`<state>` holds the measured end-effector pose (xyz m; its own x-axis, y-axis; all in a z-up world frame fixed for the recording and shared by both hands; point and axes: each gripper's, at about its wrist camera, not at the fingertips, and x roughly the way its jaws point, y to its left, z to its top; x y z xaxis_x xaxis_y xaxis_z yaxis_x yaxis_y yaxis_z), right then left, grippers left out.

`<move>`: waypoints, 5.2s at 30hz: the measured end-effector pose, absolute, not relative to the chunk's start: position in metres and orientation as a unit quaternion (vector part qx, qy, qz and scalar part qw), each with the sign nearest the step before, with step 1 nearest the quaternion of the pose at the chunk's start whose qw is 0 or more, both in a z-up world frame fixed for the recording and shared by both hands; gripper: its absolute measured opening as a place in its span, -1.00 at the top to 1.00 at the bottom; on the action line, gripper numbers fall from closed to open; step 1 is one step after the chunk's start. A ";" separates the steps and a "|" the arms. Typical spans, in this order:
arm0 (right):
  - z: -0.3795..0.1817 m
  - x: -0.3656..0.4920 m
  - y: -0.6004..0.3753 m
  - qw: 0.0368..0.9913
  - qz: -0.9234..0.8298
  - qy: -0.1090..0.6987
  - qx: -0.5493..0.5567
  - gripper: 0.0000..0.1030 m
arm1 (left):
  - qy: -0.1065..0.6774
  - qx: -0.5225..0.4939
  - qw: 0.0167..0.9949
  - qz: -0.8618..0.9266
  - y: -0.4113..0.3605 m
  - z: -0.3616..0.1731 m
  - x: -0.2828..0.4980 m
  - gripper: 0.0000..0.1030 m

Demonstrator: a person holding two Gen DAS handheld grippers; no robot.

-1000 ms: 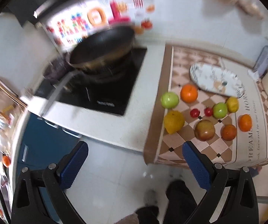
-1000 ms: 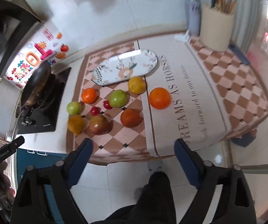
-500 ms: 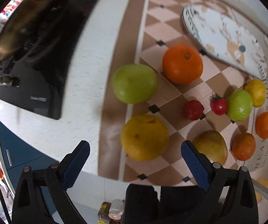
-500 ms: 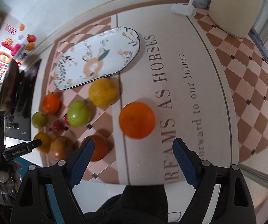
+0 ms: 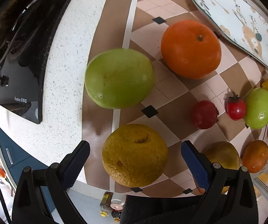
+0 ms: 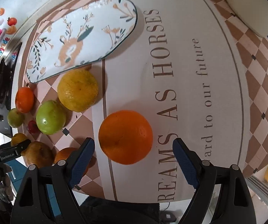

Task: Organize fruits
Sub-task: 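Grasp the yellow citrus with the left tool while the right tool grasps an orange, then lower both held fruits onto the floral plate and open both tools, then lift both tools away from the plate toward the loose fruits, then grasp a yellow citrus with the right tool while the left tool grasps a green apple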

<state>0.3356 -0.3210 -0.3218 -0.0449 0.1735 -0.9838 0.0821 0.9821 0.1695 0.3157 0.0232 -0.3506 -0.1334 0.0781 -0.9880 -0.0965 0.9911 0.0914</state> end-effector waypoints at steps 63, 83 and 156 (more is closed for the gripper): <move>-0.349 0.563 -0.243 0.689 0.129 0.711 0.046 -0.61 | 0.784 -0.124 0.607 -0.021 -0.089 -0.357 0.566 -0.21; -0.273 0.491 -0.274 0.733 0.054 0.675 0.064 -0.77 | 0.682 -0.032 0.731 0.003 -0.066 -0.262 0.491 -0.63; -0.360 0.359 -0.268 0.688 0.057 0.712 0.128 -0.21 | 0.713 -0.063 0.688 0.121 0.069 -0.288 0.365 -0.90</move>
<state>0.3586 -0.2683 -0.3595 -0.0211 0.2611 -0.9651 0.1030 0.9607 0.2576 0.3650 0.0693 -0.2878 -0.0460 0.0763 -0.9960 -0.2572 0.9626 0.0856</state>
